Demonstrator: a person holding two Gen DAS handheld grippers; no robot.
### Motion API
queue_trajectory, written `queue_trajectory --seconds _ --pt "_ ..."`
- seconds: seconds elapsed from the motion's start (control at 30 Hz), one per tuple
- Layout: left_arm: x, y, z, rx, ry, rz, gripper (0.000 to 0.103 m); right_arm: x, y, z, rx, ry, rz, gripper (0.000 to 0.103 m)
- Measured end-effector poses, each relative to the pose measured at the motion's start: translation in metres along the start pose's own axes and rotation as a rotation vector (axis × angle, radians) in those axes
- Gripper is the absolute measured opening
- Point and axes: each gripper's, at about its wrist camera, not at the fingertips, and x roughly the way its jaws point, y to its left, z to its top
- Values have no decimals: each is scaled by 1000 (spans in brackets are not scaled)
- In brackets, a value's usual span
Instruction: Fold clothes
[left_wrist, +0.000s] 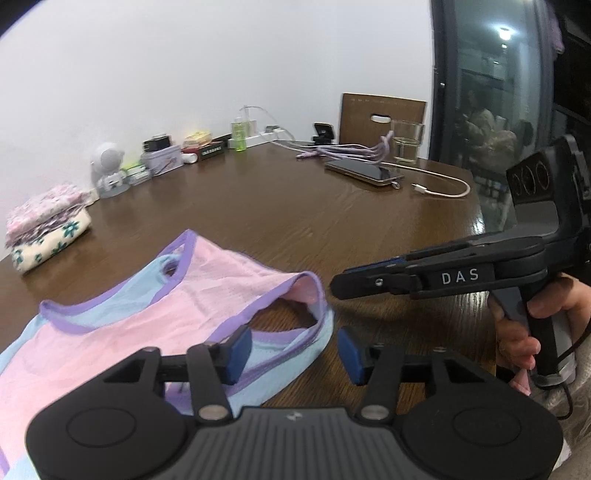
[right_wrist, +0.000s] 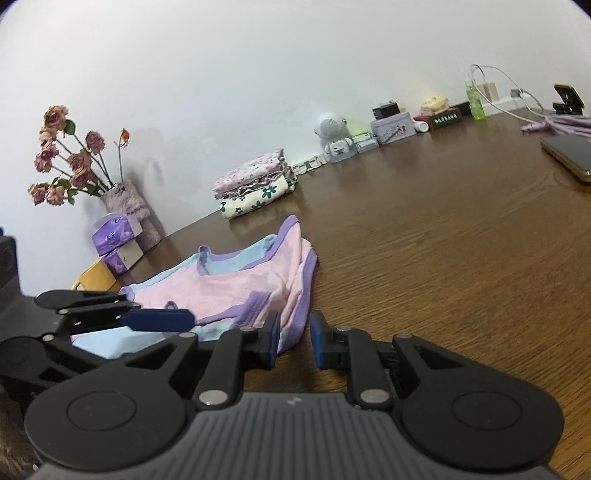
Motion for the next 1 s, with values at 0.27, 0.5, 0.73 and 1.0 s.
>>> queue_trajectory --seconds 0.27,0.5,0.73,1.0 --pt "12 1 13 -9 -17 -51 3 2 3 2 -11 -6 11 26" --pt "6 8 13 -46 -50 -36 3 4 -3 -1 12 -3 5 26" --pt "13 13 10 -111 -9 -39 5 6 1 3 -3 4 19 26" --pt "19 10 2 -120 16 -82 7 11 14 13 -45 16 35 26"
